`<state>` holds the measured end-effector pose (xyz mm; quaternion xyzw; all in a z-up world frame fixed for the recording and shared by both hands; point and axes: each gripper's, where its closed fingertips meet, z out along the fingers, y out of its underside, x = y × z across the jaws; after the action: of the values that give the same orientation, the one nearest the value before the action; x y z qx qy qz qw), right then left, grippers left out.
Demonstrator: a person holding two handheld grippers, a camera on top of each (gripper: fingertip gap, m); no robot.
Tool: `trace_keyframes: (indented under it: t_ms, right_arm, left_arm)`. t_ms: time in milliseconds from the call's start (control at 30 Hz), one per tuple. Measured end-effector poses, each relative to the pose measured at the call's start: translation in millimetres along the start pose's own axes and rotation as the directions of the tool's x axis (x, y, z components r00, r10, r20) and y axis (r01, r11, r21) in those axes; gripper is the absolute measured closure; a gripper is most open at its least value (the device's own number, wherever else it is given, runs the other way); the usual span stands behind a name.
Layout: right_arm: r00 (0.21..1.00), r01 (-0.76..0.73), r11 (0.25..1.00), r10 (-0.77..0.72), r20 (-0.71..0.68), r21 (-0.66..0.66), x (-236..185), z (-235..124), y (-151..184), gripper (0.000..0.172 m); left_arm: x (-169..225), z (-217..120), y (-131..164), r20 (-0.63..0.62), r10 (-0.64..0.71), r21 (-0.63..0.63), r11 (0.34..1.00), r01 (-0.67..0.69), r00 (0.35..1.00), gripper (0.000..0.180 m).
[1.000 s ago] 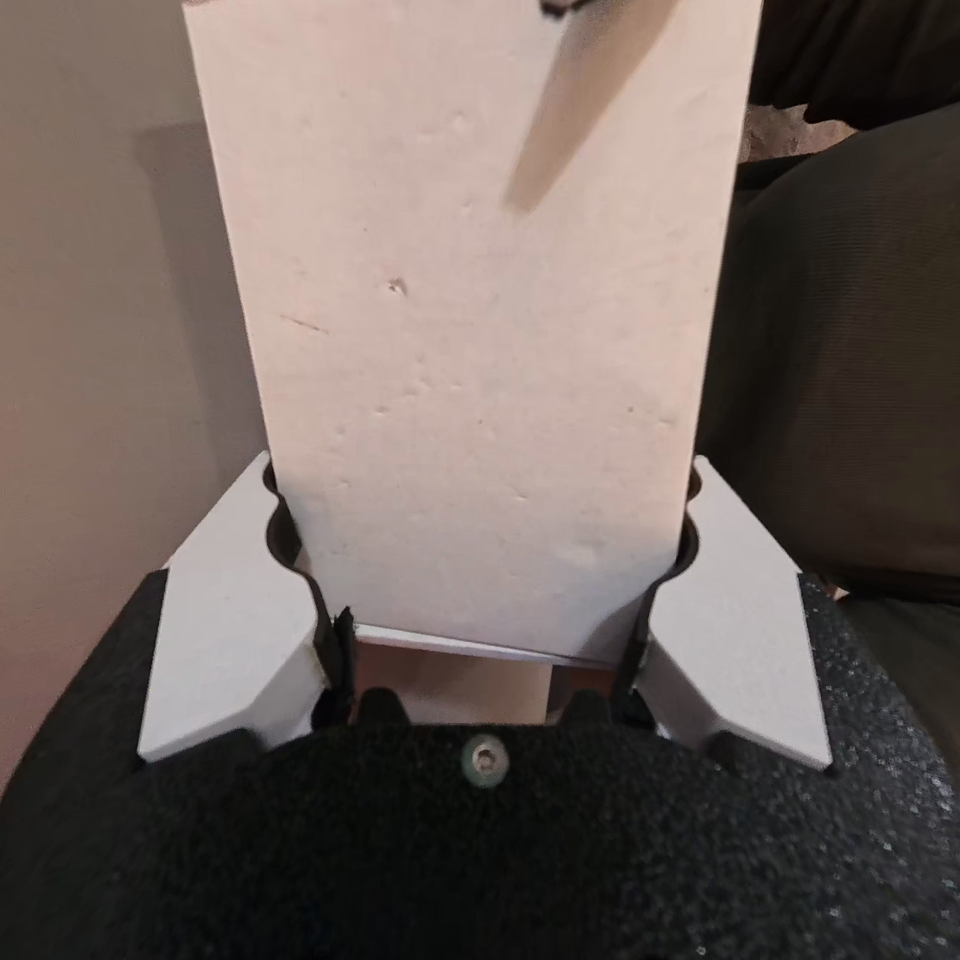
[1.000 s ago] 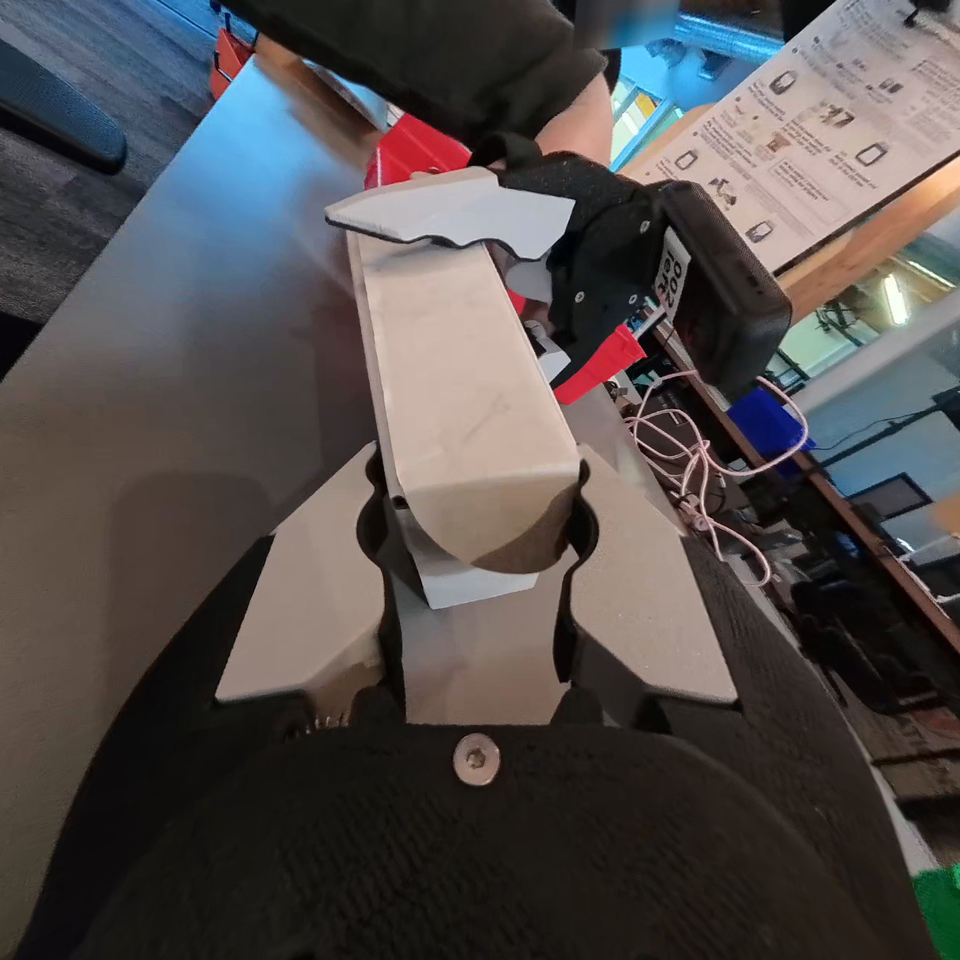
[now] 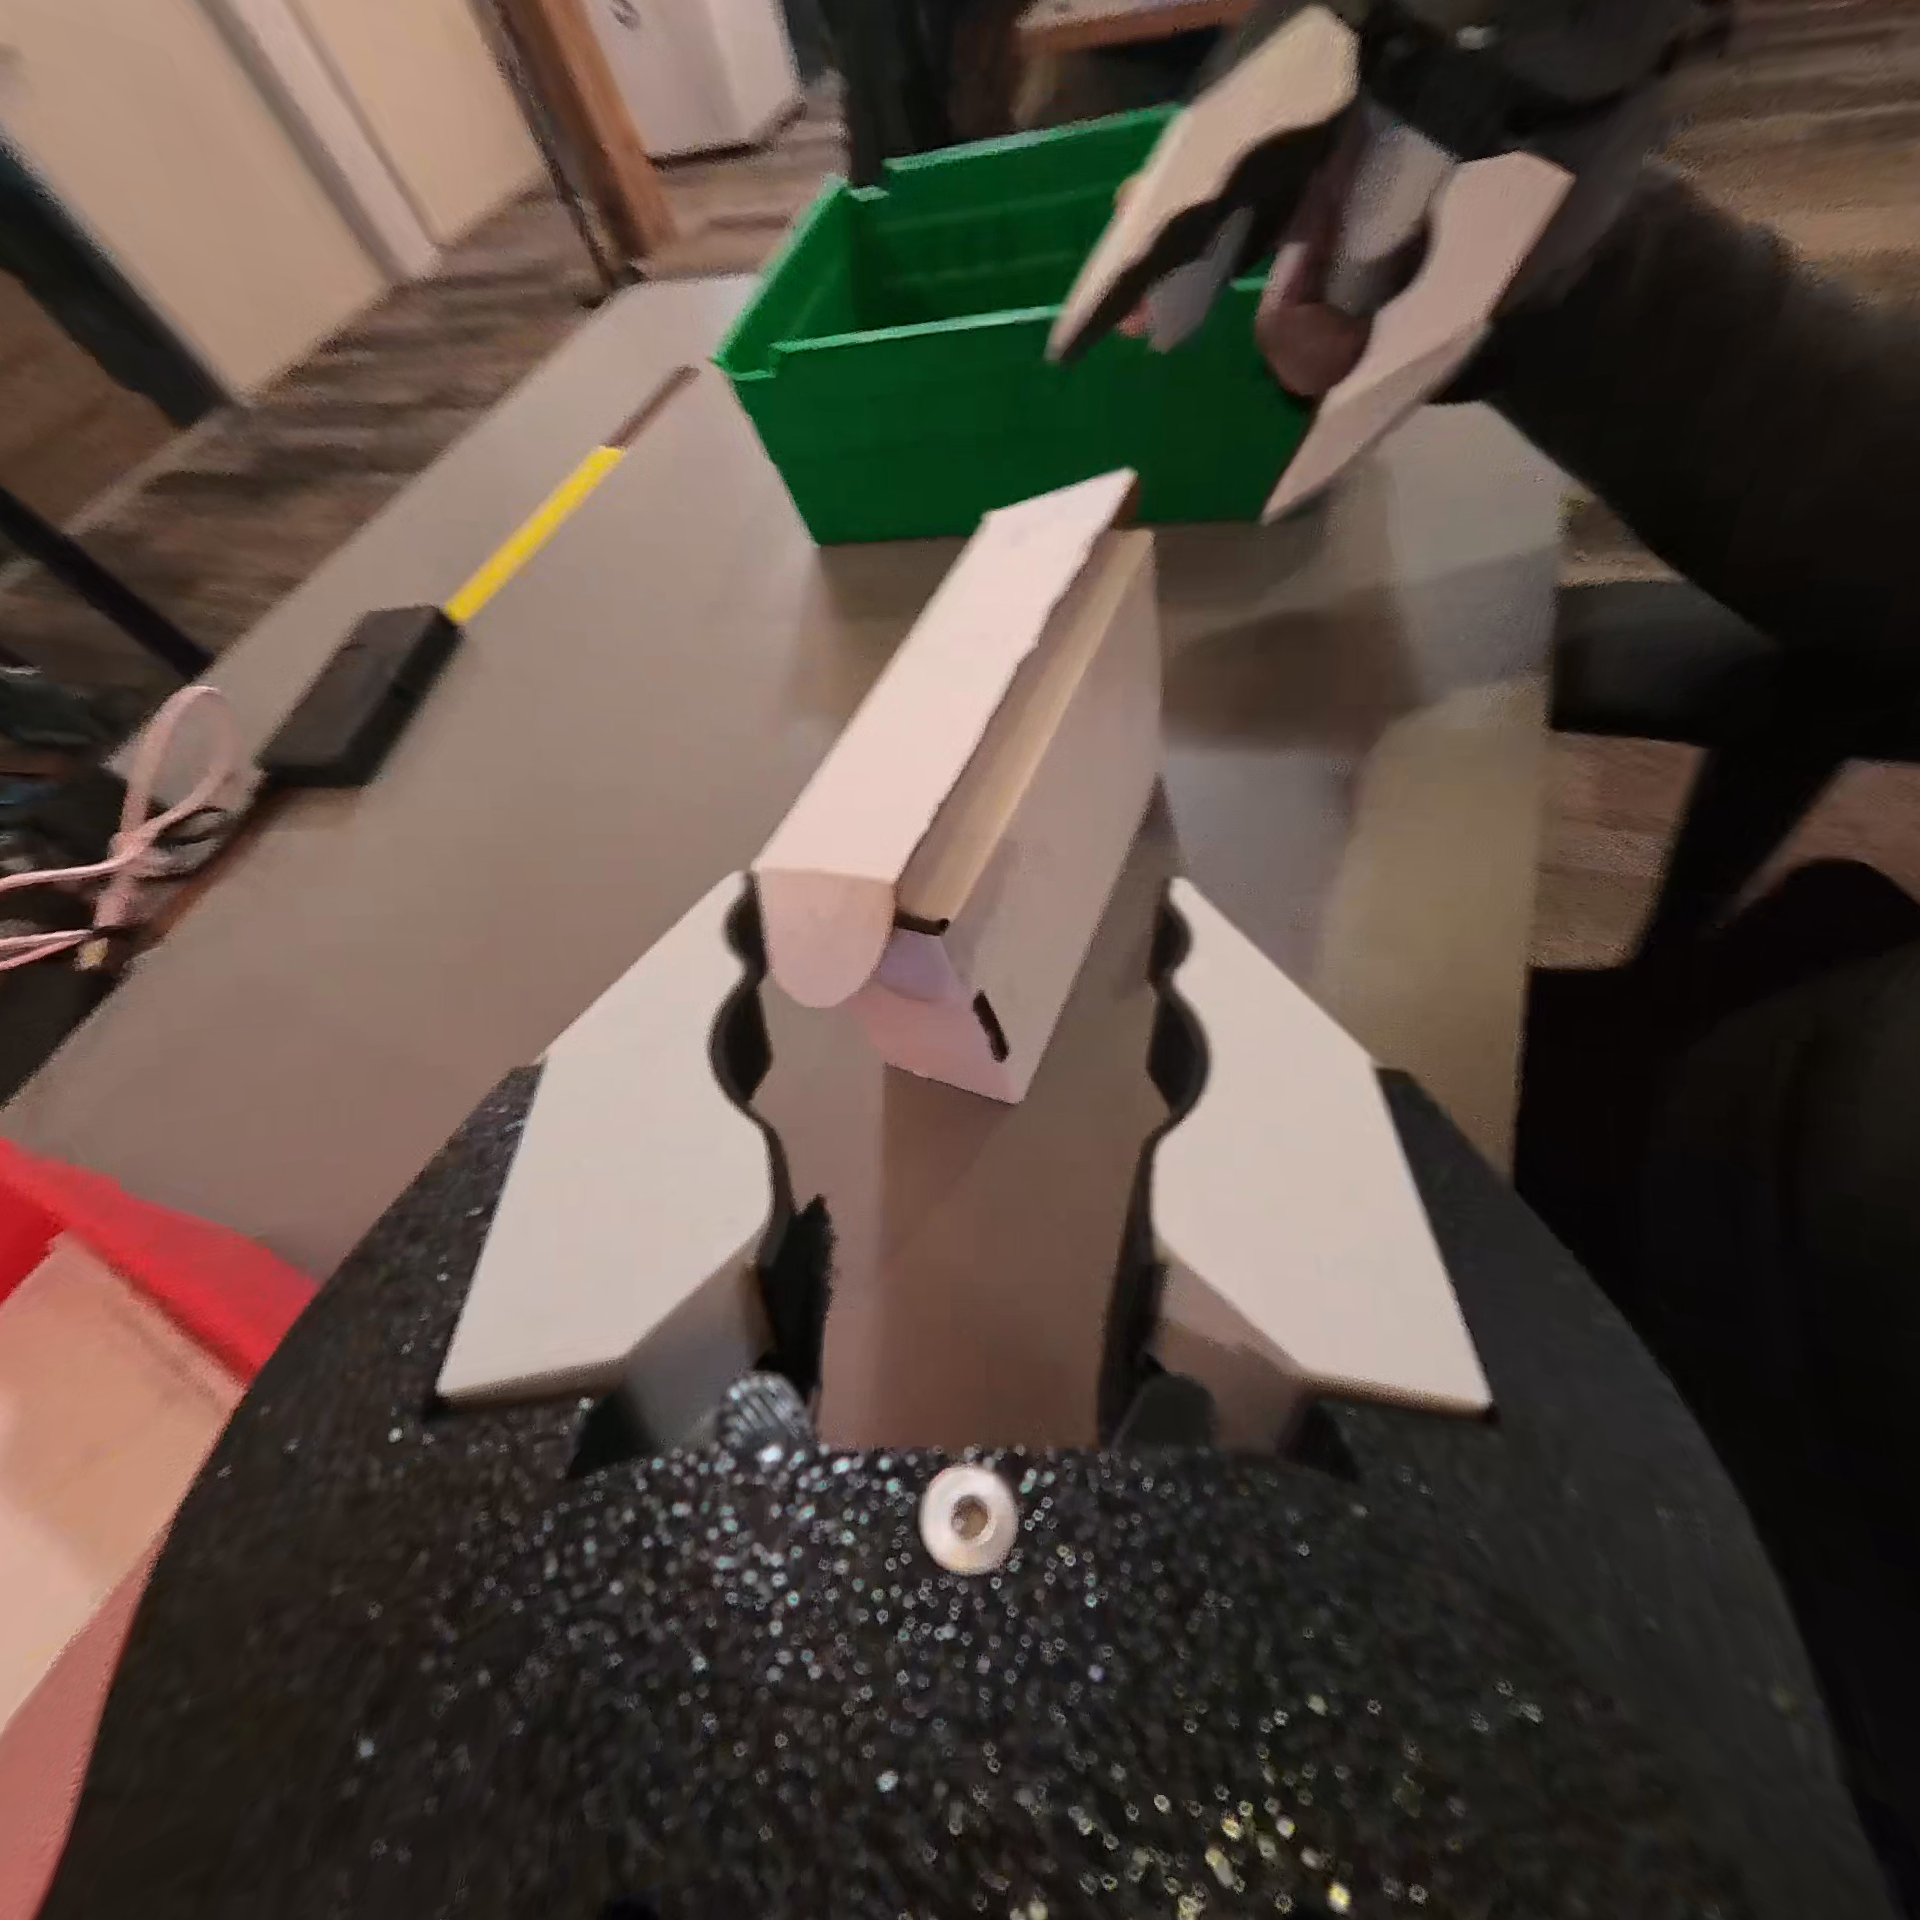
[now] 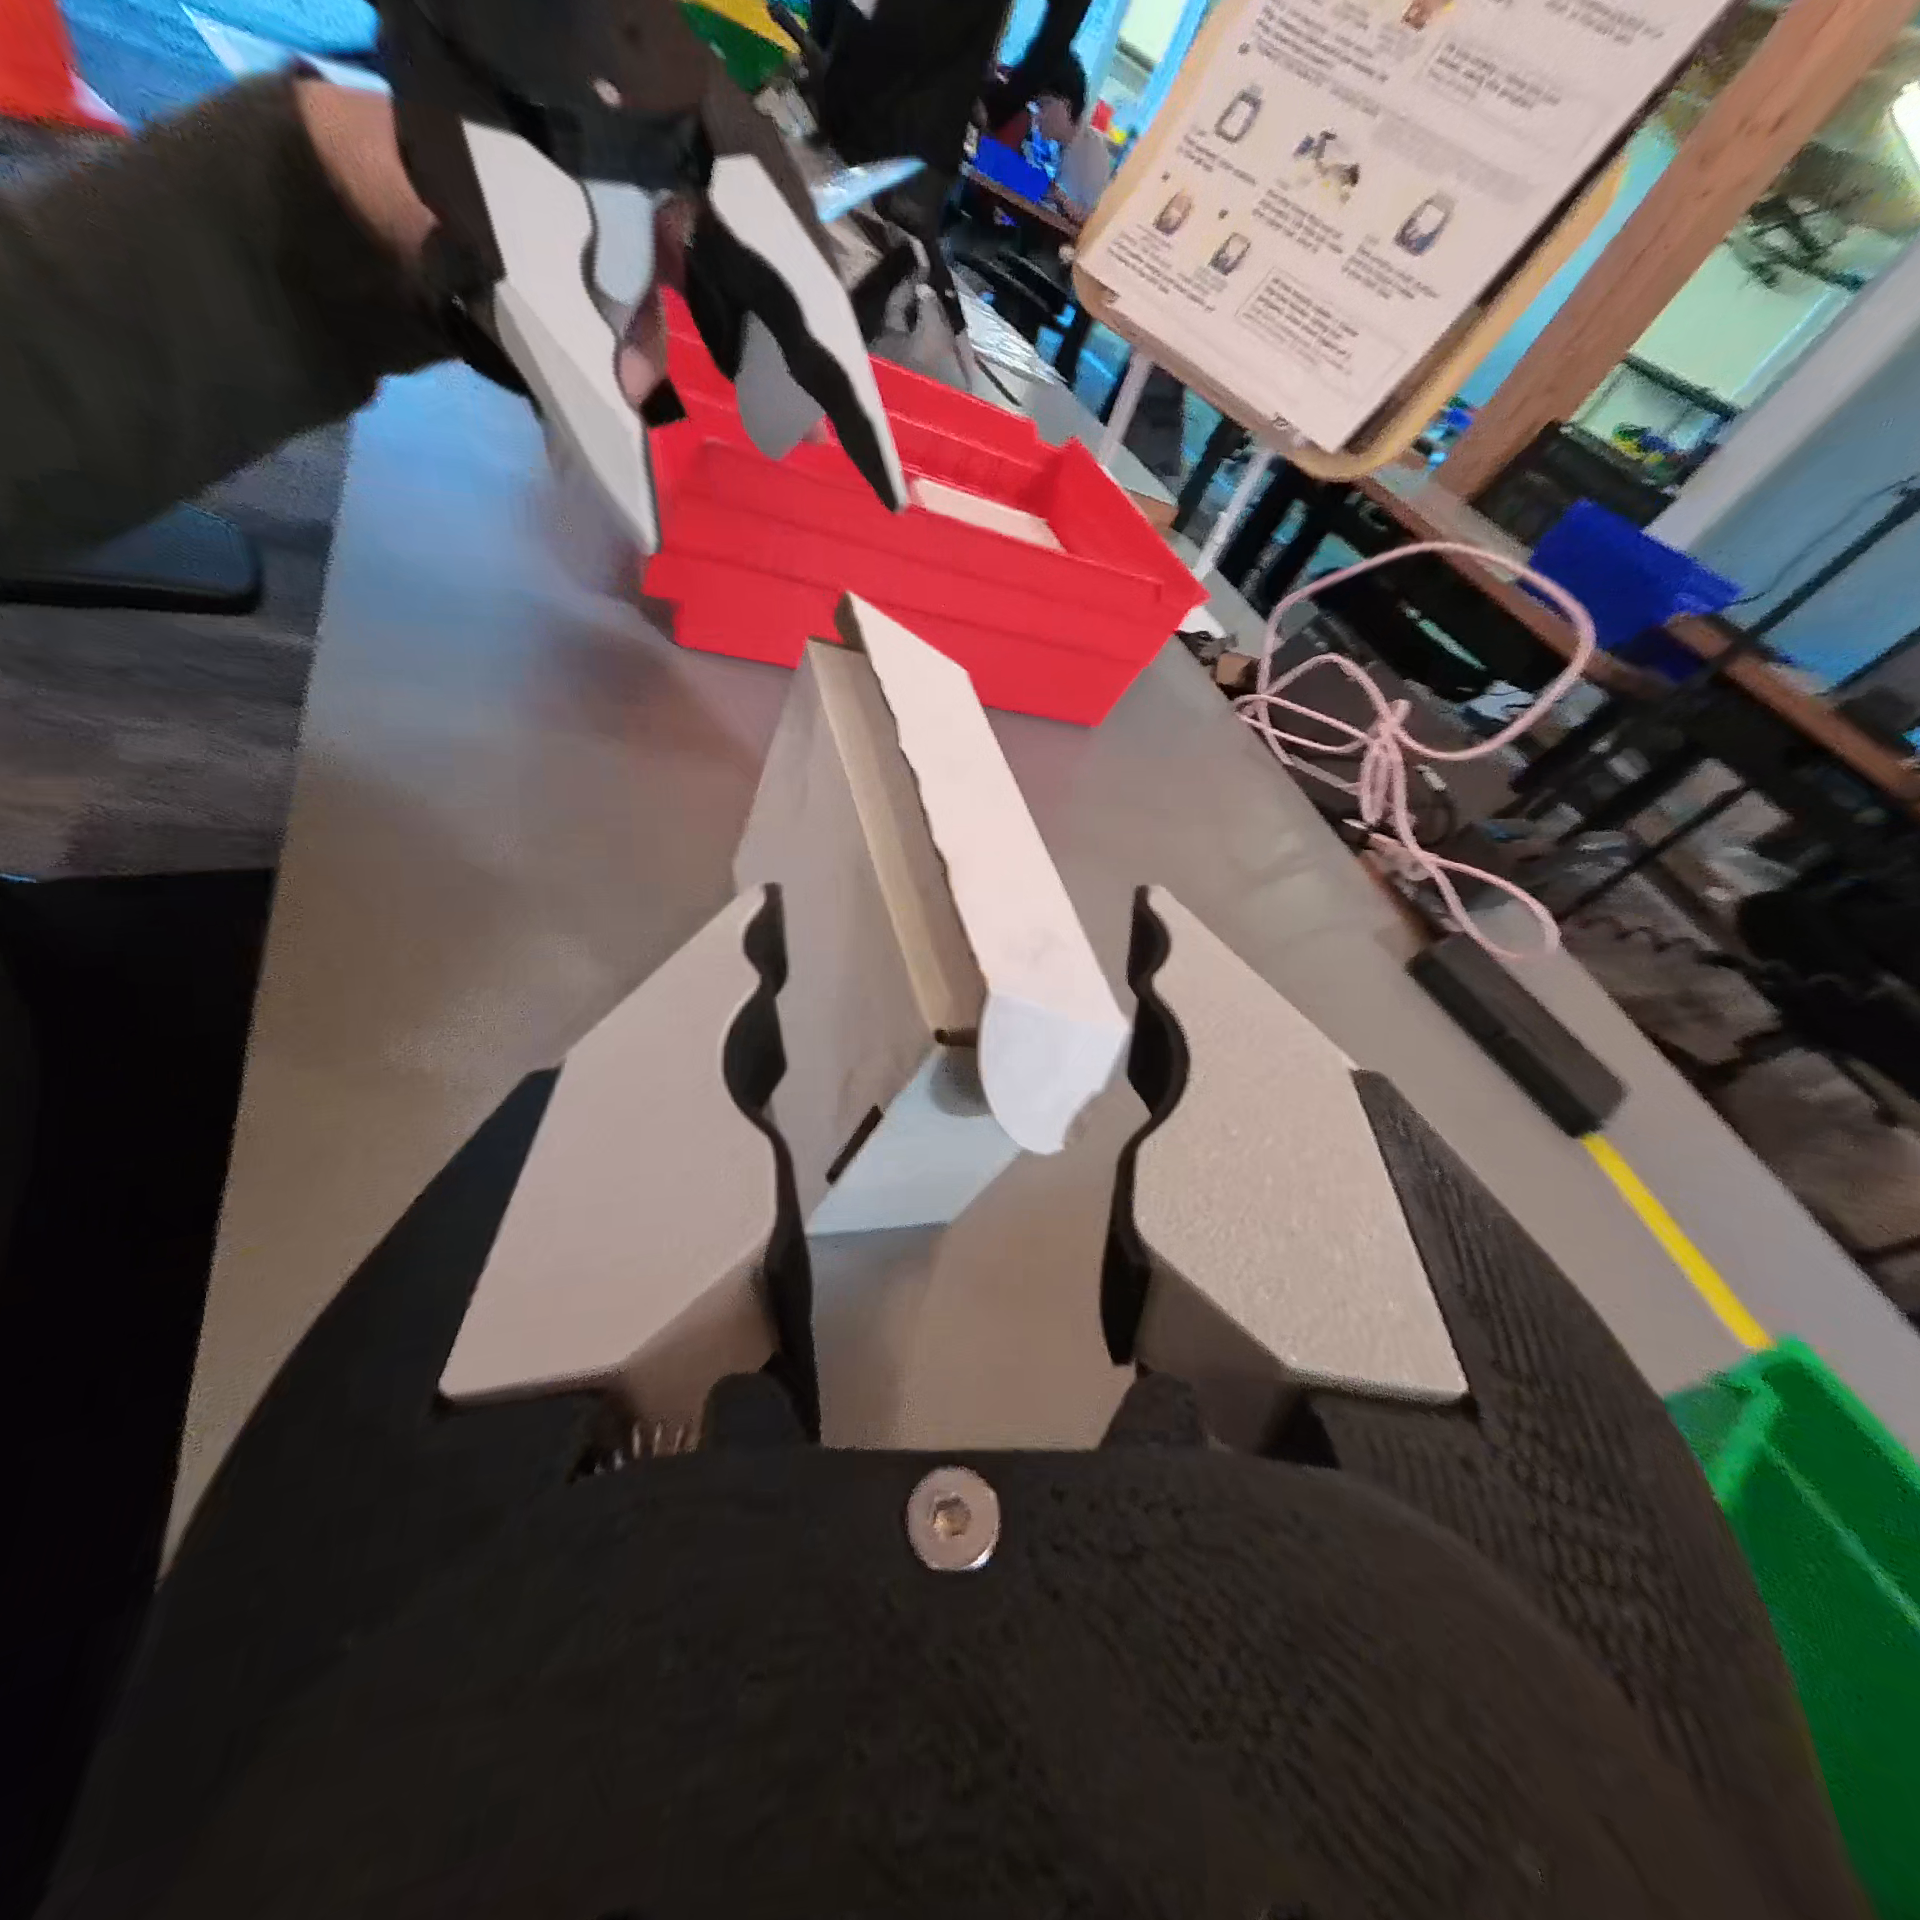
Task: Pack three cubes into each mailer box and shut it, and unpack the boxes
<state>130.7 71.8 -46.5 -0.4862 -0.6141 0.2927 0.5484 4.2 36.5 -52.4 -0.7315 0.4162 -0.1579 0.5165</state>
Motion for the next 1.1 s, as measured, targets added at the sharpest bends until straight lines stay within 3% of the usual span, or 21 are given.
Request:
trace_keyframes:
  t_ms: [100, 233, 400, 533, 833, 1000, 1100]
  right_arm:
    - [0.996, 0.067, 0.993, -0.073, -0.057, -0.097, 7, -10, 8, 0.122]
    - [0.986, 0.123, 0.955, -0.148, -0.074, -0.271, 11, -10, 36, 0.134]
    - [0.96, 0.198, 0.908, -0.257, -0.116, -0.37, 20, -3, 51, 0.154]
    - [0.957, 0.213, 0.902, -0.27, -0.106, -0.375, 18, 0, 53, 0.165]
    - [0.961, 0.191, 0.911, -0.249, -0.117, -0.366, 22, -2, 55, 0.161]
    - [0.958, 0.193, 0.909, -0.256, -0.128, -0.369, 24, 0, 56, 0.161]
    - [0.963, 0.155, 0.931, -0.218, -0.16, -0.332, 26, 0, 48, 0.168]
  left_arm:
    - [-8, -1, 1, 0.123, -0.024, 0.045, 0.999, 0.018, 0.992, 0.123]
    - [-22, 5, 21, 0.278, -0.001, -0.024, 1.0, 0.008, 0.961, 0.127]
    - [-27, 22, 33, 0.306, 0.024, -0.094, 0.996, 0.006, 0.952, 0.135]
    - [-26, 26, 30, 0.294, 0.045, -0.109, 0.994, -0.014, 0.955, 0.157]
    - [-40, 20, 35, 0.325, 0.057, -0.17, 0.986, -0.001, 0.944, 0.155]
    - [-43, 28, 38, 0.365, 0.166, -0.243, 0.967, -0.078, 0.916, 0.157]
    - [-42, 33, 33, 0.367, 0.169, -0.229, 0.97, -0.087, 0.915, 0.175]
